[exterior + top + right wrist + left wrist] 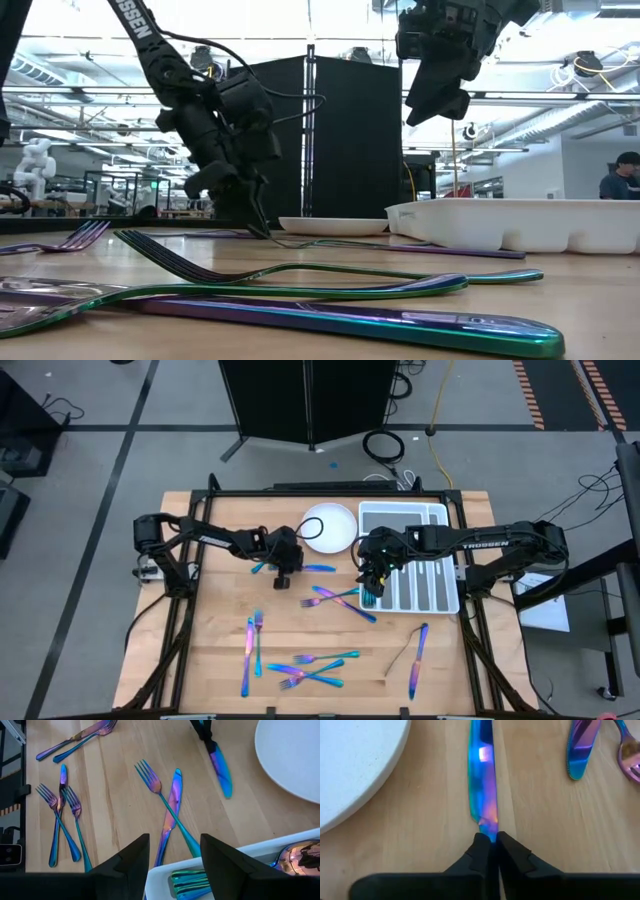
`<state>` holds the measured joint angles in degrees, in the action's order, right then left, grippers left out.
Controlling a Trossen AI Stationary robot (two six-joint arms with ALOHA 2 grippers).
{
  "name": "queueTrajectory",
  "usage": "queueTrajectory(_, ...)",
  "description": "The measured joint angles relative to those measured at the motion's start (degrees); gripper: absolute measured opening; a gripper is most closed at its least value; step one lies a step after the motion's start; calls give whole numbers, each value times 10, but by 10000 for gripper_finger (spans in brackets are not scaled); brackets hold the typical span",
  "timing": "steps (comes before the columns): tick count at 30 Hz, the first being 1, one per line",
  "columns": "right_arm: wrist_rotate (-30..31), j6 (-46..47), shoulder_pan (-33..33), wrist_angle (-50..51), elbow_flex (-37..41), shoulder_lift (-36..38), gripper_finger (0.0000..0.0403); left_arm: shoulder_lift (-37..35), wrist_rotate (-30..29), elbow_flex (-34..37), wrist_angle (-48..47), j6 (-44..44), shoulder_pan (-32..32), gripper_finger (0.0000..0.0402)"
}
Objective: Sort silverware
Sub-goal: Put the purple table knife on the white silverware tray
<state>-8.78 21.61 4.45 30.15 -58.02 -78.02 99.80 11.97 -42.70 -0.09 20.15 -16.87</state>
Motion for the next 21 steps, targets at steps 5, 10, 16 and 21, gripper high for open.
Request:
queueTrajectory(5, 0, 2, 0, 0, 0, 0, 167, -4, 0, 1, 30, -3, 0, 4)
queueTrajectory(10, 0, 2, 0, 0, 0, 0, 167, -27, 9, -18, 31, -4, -1, 2)
queueTrajectory(16, 0, 2, 0, 0, 0, 0, 167, -51, -28, -50, 53, -14, -8, 1)
queueTrajectory(21, 0, -4, 0, 0, 0, 0, 167, -48, -29, -55, 42, -52, -43, 1)
